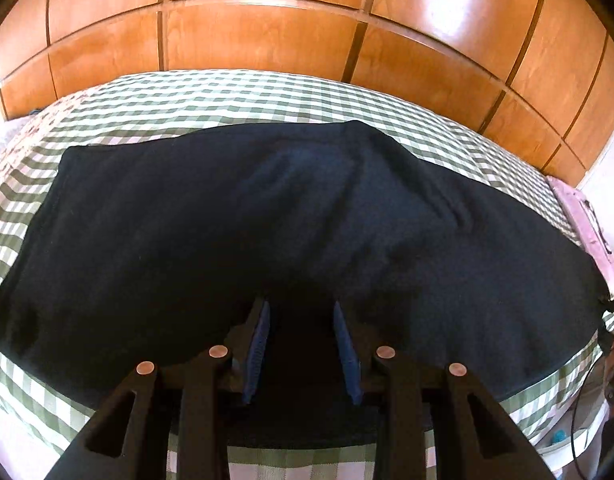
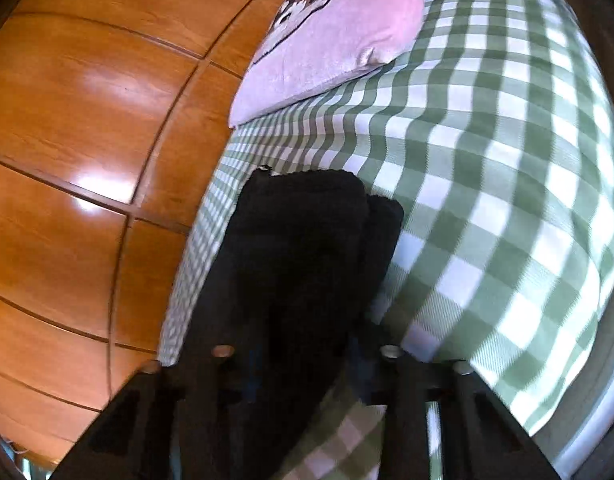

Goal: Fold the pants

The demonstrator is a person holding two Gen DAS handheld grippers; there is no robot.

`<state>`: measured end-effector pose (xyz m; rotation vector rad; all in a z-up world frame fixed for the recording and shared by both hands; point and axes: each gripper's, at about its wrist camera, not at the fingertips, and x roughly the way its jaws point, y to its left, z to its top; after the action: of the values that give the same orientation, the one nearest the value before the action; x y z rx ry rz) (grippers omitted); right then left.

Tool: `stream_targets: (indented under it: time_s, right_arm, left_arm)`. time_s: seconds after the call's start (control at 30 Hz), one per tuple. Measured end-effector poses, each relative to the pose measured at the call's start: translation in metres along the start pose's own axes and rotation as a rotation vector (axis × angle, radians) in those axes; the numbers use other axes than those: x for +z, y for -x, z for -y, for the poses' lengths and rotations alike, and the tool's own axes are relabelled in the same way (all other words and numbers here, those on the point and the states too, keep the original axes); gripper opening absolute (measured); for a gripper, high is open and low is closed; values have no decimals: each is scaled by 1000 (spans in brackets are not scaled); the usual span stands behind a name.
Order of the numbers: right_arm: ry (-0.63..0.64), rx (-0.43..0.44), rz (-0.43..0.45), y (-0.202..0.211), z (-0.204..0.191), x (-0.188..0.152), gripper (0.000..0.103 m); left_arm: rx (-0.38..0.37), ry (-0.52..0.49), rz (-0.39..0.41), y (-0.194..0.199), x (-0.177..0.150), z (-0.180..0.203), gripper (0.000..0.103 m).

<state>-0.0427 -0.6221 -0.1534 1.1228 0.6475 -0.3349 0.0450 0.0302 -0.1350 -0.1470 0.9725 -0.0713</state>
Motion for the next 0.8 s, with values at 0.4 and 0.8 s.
stream_targets:
  time_s: [0.4, 0.8]
  right_arm:
    - [408, 8, 3, 27, -110, -16, 16]
    - [741, 139, -193, 9, -216, -117, 17]
  left_arm:
    - [11, -2, 13, 8, 1, 10, 33]
    - [-19, 4, 38, 17, -1, 8, 33]
